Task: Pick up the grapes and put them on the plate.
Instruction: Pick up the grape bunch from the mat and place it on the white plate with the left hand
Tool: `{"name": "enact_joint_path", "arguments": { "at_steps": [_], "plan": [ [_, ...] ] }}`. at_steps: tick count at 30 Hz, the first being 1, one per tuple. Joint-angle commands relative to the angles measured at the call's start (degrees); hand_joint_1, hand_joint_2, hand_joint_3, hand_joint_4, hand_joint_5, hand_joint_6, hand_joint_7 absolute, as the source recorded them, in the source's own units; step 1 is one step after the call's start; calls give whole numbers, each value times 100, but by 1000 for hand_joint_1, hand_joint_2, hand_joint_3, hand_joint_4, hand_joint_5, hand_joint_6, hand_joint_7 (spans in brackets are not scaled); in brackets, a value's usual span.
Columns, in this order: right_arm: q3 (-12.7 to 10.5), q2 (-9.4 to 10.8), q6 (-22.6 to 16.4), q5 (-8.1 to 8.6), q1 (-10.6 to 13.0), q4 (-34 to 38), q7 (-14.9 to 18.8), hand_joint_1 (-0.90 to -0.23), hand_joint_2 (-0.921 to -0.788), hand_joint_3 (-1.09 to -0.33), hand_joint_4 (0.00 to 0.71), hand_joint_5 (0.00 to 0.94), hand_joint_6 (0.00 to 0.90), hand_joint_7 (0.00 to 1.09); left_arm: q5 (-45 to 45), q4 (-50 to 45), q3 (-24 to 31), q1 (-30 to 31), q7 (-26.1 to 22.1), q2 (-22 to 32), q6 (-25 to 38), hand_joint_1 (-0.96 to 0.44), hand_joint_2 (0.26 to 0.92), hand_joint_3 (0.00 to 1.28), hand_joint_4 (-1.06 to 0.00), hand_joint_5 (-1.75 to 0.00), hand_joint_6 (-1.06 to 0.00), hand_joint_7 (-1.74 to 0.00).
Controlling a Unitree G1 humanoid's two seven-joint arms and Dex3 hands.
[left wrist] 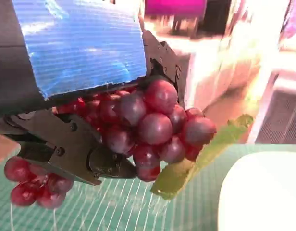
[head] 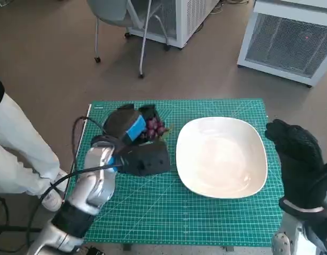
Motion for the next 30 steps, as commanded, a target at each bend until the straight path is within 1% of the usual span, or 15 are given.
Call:
{"name": "enact_joint_path", "arguments": {
  "at_steps": [1,5,10,15,18,21,25,30],
  "plan": [
    [25,17,41,2,46,67,11,-410,-921,-556,617,111,306,730,158,-775,207,116,-85,77,138,7,913,114,-586,-1448,-708,-899],
    [32,26,30,8,49,71,22,-410,-921,-556,618,110,306,730,204,-1078,289,184,-68,66,101,6,916,78,-642,-1381,-716,-896],
    [36,31,16,13,49,77,32,-409,-921,-558,619,109,306,731,192,-1176,349,249,2,39,-56,3,910,60,-710,-1274,-696,-957],
    [31,26,16,36,58,71,49,-409,-921,-560,620,107,306,731,170,-1111,370,236,-22,5,-170,3,911,34,-743,-1233,-716,-943],
    [26,21,15,44,67,63,50,-409,-921,-560,620,107,305,732,102,-1080,364,214,-118,-25,-223,3,908,33,-762,-1195,-709,-969],
    [24,14,17,41,80,50,37,-409,-921,-560,621,106,305,732,4,-1082,334,176,-265,-76,-275,3,909,32,-766,-1174,-694,-1003],
    [18,4,23,22,92,34,9,-409,-921,-560,621,105,305,732,-57,-1094,219,59,-470,-240,-289,3,916,34,-732,-1225,-696,-989],
    [12,5,22,-11,112,16,-30,-409,-921,-560,622,104,306,732,91,-948,-101,-219,-577,-557,-333,3,916,42,-727,-1222,-682,-1014]
  ]
}}
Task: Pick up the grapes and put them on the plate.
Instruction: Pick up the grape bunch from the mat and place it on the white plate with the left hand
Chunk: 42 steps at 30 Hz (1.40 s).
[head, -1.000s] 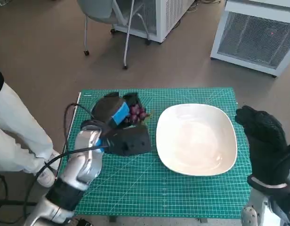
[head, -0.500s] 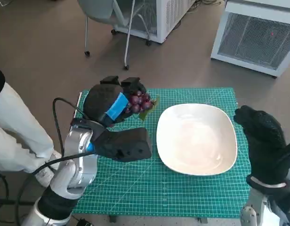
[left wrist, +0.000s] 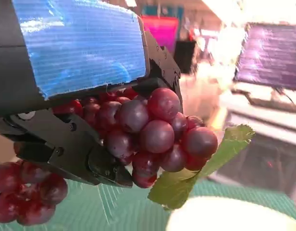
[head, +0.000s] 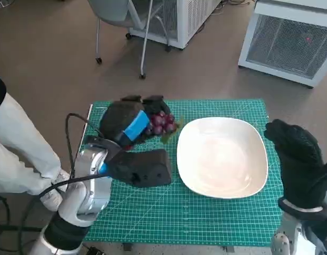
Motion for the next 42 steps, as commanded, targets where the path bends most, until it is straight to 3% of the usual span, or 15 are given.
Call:
{"name": "enact_joint_path", "arguments": {
  "at_steps": [1,12,19,30,42],
  "plan": [
    [-2,0,27,-57,119,11,-48,-409,-921,-560,622,104,306,732,107,139,-340,-430,-115,-360,-143,3,917,42,-726,-1213,-675,-1033],
    [-21,-3,82,-45,252,-177,-113,-403,-921,-561,623,101,306,731,13,1251,-843,-1260,-221,-1142,-474,2,905,37,-770,-1077,-674,-1128],
    [-44,4,82,-51,328,-283,-151,-397,-921,-564,624,99,306,729,34,2051,-1029,-1707,9,-1542,-822,2,908,41,-756,-1190,-683,-1017],
    [-33,51,12,-135,387,-359,-278,-394,-921,-564,624,97,304,732,-49,2793,-1036,-2012,156,-1876,-1133,4,920,132,-602,-1422,-602,-1025],
    [-21,89,-89,-152,414,-304,-347,-388,-921,-566,624,95,301,737,-12,3293,-1114,-2187,140,-1994,-1147,5,921,169,-564,-1463,-558,-1071]
  ]
}}
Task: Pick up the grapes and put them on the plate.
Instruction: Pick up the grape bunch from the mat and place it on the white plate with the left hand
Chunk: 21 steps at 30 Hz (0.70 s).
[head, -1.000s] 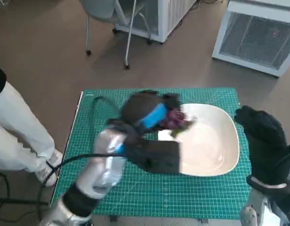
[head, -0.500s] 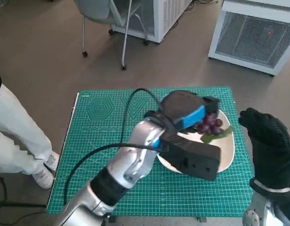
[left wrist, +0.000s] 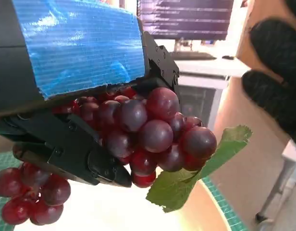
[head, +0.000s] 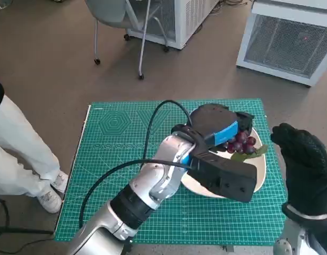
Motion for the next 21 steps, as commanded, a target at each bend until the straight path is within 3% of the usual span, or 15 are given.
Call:
{"name": "enact_joint_path", "arguments": {
  "at_steps": [1,10,12,13,15,17,19,21],
  "plan": [
    [-2,46,-7,-36,120,77,-58,-388,-921,-567,624,94,300,737,-27,166,-7,-216,40,-66,-39,5,921,171,-559,-1470,-558,-1069],
    [8,45,-10,-24,103,97,-75,-392,-921,-567,623,94,296,744,-443,349,180,-179,-150,-107,-177,22,918,215,-494,-1476,-518,-1146],
    [10,45,-8,-15,101,103,-70,-393,-921,-566,623,94,295,745,-562,341,213,-155,-270,-101,-169,118,888,284,-486,-1459,-478,-984],
    [10,45,-10,-13,99,108,-67,-393,-921,-566,623,93,295,745,-609,320,225,-140,-338,-94,-146,183,880,303,-488,-1460,-461,-808],
    [11,45,-15,-12,94,118,-63,-393,-921,-565,624,93,295,746,-673,248,233,-107,-479,-75,-69,144,866,258,-405,-1155,-417,-470],
    [13,45,-17,-13,89,127,-61,-394,-921,-564,624,93,295,746,-688,178,215,-83,-609,-53,22,-34,853,172,-264,-650,-364,-241],
    [17,46,-15,-16,86,129,-64,-394,-921,-564,625,93,296,746,-671,145,177,-75,-707,-35,96,-182,853,112,-172,-337,-319,-130],
    [20,45,-8,-13,85,127,-62,-394,-921,-564,625,93,296,746,-630,130,120,-87,-813,-4,148,-294,858,72,-108,-166,-279,-66]
  ]
}}
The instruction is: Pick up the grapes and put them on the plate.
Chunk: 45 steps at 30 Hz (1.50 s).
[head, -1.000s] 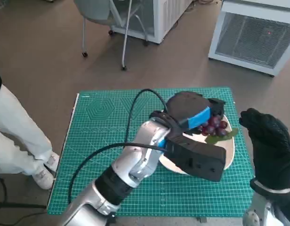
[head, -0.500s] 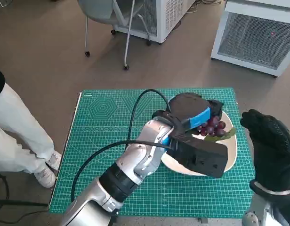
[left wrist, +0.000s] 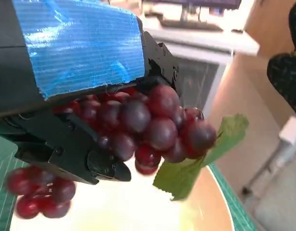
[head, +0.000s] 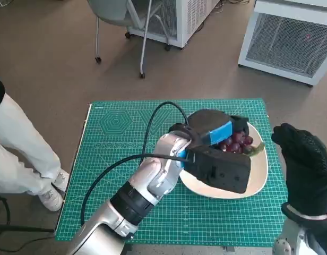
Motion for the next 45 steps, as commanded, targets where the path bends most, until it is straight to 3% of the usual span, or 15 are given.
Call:
{"name": "enact_joint_path", "arguments": {
  "at_steps": [1,5,11,23,28,34,39,45],
  "plan": [
    [16,40,52,-13,83,81,-37,-394,-921,-564,625,93,296,746,46,-146,-101,-78,-274,46,139,-354,861,58,-81,-111,-259,-44],
    [20,34,77,10,76,91,-22,-395,-921,-564,625,92,295,747,116,-133,-221,-145,-593,150,179,-566,873,32,-17,-22,-200,-10],
    [26,22,87,25,66,110,3,-397,-921,-564,625,92,294,748,7,-24,-165,-130,-667,202,-7,-668,884,20,-1,-2,-170,-1],
    [57,10,99,-5,27,154,-4,-397,-921,-566,624,91,291,753,-207,-51,103,151,-94,373,-428,-598,896,12,1,1,-153,-2],
    [58,-12,120,2,9,142,-10,-397,-921,-565,625,91,290,754,-674,-233,597,453,201,567,-954,-533,911,16,1,1,-177,-13],
    [62,-38,147,14,3,95,-3,-398,-921,-562,627,91,293,752,-1906,-139,1559,963,403,587,-1927,-476,920,79,-34,-12,-246,-40],
    [61,-53,161,19,-13,87,-4,-400,-921,-559,628,90,295,749,-2929,69,2179,1278,118,580,-2656,-491,921,166,-81,-22,-288,-50],
    [71,-41,166,29,-8,62,4,-402,-921,-556,629,89,299,743,-4520,-40,2896,1774,-920,522,-2852,-548,921,236,-107,-20,-284,-37]
  ]
}}
